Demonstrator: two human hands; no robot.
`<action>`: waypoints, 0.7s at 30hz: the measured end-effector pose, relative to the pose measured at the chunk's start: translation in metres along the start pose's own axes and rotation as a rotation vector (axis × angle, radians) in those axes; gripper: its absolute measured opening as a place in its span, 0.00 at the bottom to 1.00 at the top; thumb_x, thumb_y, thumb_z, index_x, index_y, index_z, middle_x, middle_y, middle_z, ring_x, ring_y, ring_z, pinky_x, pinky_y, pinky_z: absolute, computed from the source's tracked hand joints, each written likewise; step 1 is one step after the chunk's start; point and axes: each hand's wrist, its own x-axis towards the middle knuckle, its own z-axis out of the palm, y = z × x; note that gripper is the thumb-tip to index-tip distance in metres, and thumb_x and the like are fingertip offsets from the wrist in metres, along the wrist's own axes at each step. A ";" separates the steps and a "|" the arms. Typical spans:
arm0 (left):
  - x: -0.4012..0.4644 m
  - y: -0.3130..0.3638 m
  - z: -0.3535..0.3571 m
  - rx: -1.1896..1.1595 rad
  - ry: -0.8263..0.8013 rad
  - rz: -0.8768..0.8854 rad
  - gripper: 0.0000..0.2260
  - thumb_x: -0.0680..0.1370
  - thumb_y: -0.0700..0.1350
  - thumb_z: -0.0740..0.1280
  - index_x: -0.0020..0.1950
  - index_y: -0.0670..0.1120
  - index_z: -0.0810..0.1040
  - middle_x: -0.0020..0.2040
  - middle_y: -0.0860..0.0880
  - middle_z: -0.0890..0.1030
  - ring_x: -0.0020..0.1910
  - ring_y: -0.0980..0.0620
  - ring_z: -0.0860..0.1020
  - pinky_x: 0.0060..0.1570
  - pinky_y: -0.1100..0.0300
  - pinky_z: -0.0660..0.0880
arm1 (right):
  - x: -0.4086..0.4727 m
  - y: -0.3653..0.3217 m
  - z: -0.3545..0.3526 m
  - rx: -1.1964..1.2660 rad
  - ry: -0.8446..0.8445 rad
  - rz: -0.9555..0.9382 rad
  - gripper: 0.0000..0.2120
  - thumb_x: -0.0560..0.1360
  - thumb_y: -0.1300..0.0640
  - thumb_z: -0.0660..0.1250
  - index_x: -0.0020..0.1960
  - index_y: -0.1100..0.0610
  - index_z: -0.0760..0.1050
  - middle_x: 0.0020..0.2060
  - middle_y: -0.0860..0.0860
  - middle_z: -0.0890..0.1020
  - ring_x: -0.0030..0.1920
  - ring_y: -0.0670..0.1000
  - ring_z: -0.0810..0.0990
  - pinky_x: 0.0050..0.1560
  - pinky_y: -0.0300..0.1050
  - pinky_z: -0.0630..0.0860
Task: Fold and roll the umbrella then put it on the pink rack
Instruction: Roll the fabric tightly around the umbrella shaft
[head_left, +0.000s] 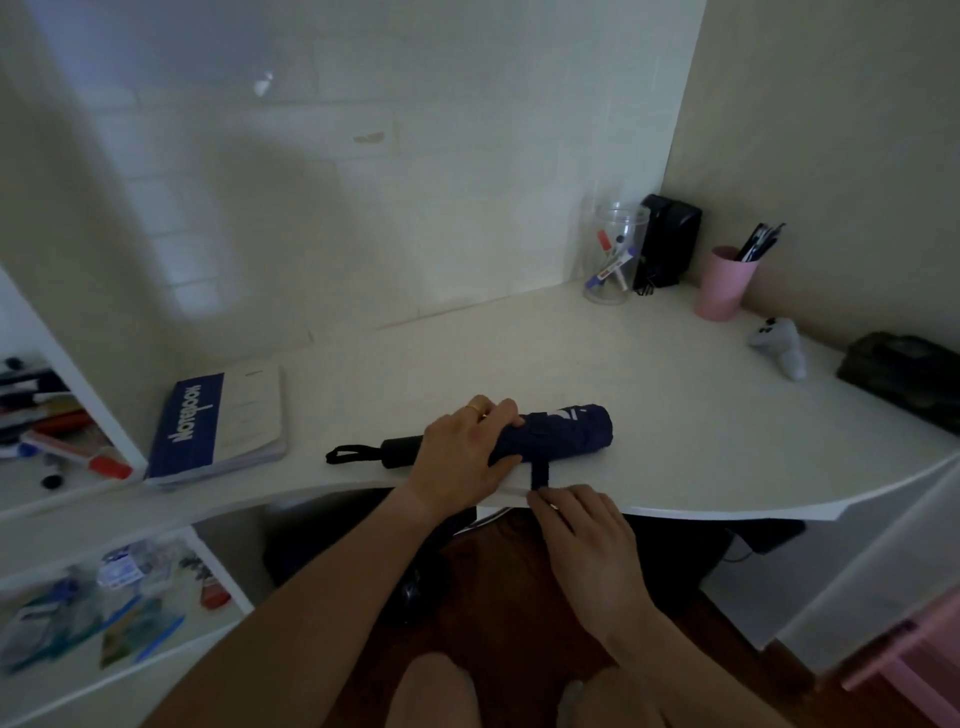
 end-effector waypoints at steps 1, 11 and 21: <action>-0.001 0.003 0.002 0.015 0.025 0.017 0.16 0.74 0.52 0.73 0.59 0.51 0.74 0.52 0.48 0.79 0.40 0.49 0.79 0.37 0.58 0.74 | 0.007 0.002 -0.004 0.029 -0.002 -0.018 0.14 0.70 0.64 0.70 0.55 0.59 0.84 0.49 0.54 0.86 0.47 0.54 0.83 0.47 0.47 0.79; -0.013 0.012 0.013 0.091 0.207 0.157 0.16 0.71 0.44 0.74 0.56 0.50 0.73 0.55 0.44 0.79 0.49 0.45 0.79 0.50 0.54 0.71 | 0.078 0.041 -0.034 0.486 -0.061 0.389 0.07 0.70 0.61 0.78 0.46 0.52 0.87 0.41 0.48 0.87 0.37 0.46 0.84 0.41 0.48 0.84; -0.014 0.008 0.019 0.138 0.314 0.260 0.08 0.76 0.41 0.71 0.54 0.48 0.79 0.56 0.41 0.81 0.50 0.44 0.80 0.52 0.51 0.74 | 0.114 0.078 -0.041 0.314 -0.517 0.352 0.33 0.66 0.43 0.78 0.69 0.44 0.73 0.60 0.45 0.79 0.62 0.51 0.74 0.64 0.51 0.71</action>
